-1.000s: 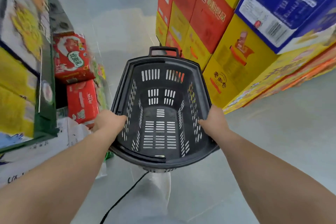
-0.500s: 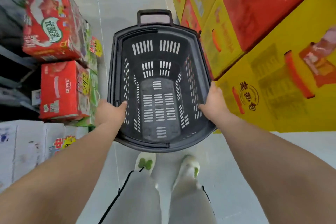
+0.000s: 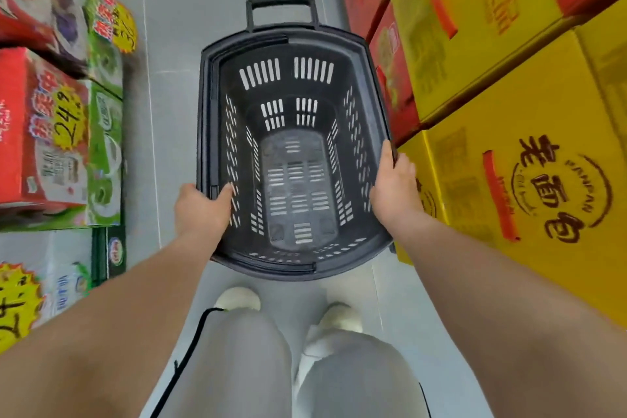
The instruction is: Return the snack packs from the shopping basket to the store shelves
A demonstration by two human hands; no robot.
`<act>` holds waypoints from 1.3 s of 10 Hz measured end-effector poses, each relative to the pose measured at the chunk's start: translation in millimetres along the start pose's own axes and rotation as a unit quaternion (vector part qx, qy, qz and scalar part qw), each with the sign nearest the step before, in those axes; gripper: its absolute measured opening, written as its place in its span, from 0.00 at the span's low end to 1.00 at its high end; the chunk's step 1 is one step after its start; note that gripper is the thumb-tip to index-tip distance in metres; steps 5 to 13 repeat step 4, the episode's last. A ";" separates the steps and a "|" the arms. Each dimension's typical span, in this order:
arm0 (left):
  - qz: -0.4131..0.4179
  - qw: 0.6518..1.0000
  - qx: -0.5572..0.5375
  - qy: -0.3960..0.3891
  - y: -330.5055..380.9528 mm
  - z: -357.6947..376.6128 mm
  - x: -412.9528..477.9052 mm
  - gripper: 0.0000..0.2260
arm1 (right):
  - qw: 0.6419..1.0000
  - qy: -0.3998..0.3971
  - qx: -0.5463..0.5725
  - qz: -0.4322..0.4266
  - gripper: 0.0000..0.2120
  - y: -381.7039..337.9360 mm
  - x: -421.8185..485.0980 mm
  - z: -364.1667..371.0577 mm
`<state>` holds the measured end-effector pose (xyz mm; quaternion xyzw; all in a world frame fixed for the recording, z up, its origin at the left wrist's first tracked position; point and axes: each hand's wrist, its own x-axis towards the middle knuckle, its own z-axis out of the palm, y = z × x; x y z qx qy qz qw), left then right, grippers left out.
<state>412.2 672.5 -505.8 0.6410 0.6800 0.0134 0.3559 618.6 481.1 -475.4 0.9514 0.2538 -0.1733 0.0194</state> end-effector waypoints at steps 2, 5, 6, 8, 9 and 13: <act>-0.024 0.996 -0.018 -0.082 3.5 14.7 12.5 0.33 | 1.000 -0.007 -0.008 0.015 0.41 7.2 12.2 20.9; -0.022 0.985 0.077 -0.151 44.0 -37.8 -1.6 0.39 | 0.996 -0.025 0.089 0.015 0.36 -29.0 -1.6 -41.4; -0.022 0.985 0.077 -0.151 44.0 -37.8 -1.6 0.39 | 0.996 -0.025 0.089 0.015 0.36 -29.0 -1.6 -41.4; -0.022 0.985 0.077 -0.151 44.0 -37.8 -1.6 0.39 | 0.996 -0.025 0.089 0.015 0.36 -29.0 -1.6 -41.4; -0.022 0.985 0.077 -0.151 44.0 -37.8 -1.6 0.39 | 0.996 -0.025 0.089 0.015 0.36 -29.0 -1.6 -41.4; -0.022 0.985 0.077 -0.151 44.0 -37.8 -1.6 0.39 | 0.996 -0.025 0.089 0.015 0.36 -29.0 -1.6 -41.4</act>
